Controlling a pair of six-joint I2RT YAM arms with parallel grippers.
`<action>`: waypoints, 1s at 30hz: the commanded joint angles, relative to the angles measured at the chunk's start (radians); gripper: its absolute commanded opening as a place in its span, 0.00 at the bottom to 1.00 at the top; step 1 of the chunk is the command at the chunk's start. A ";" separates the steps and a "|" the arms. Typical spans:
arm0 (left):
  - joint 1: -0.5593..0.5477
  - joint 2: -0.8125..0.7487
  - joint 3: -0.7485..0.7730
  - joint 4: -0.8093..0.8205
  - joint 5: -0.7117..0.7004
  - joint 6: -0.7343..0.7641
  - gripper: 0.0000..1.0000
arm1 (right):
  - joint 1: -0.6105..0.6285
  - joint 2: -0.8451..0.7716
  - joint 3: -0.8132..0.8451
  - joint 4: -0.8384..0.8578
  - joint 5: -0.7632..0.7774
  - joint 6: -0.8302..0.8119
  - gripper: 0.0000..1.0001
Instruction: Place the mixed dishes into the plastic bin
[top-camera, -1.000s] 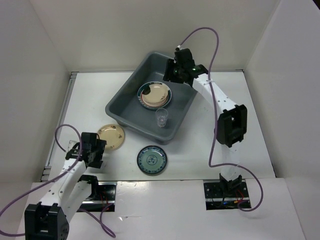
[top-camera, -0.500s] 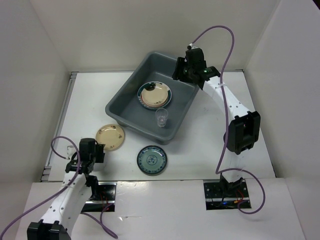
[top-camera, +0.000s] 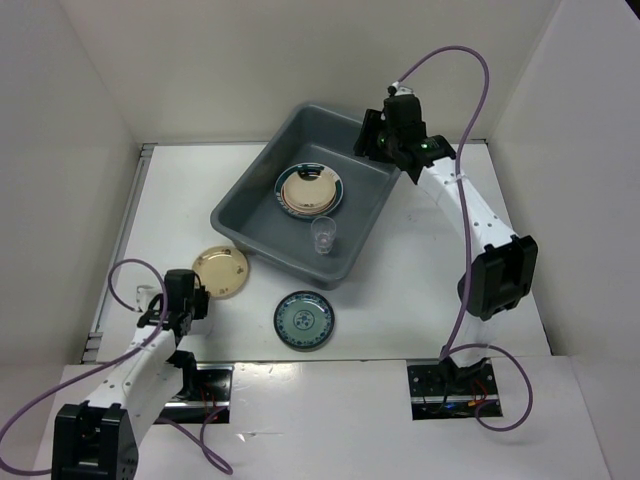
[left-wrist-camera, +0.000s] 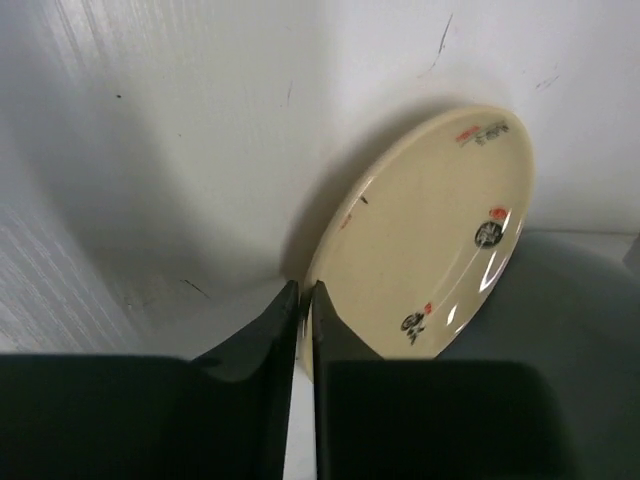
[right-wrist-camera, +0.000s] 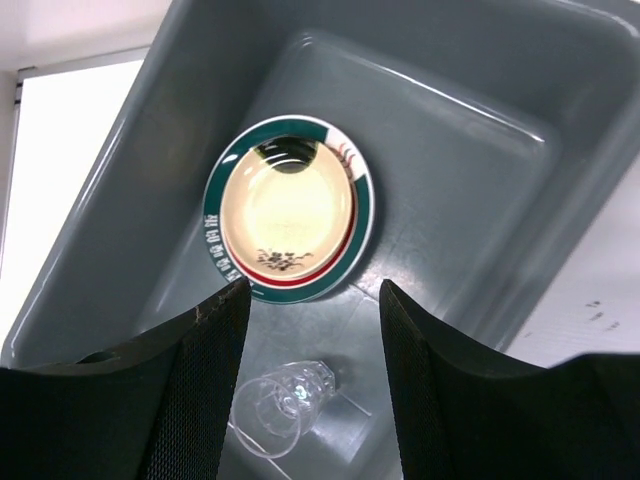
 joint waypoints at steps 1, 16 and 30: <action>0.006 -0.008 0.032 0.034 -0.050 0.041 0.07 | -0.016 -0.062 -0.015 0.050 0.031 -0.020 0.60; 0.029 -0.088 0.495 -0.440 -0.274 0.247 0.00 | -0.016 -0.091 -0.015 0.059 0.004 -0.020 0.61; 0.069 0.171 0.900 -0.046 -0.361 0.731 0.00 | -0.036 -0.165 -0.055 0.069 0.033 -0.020 0.62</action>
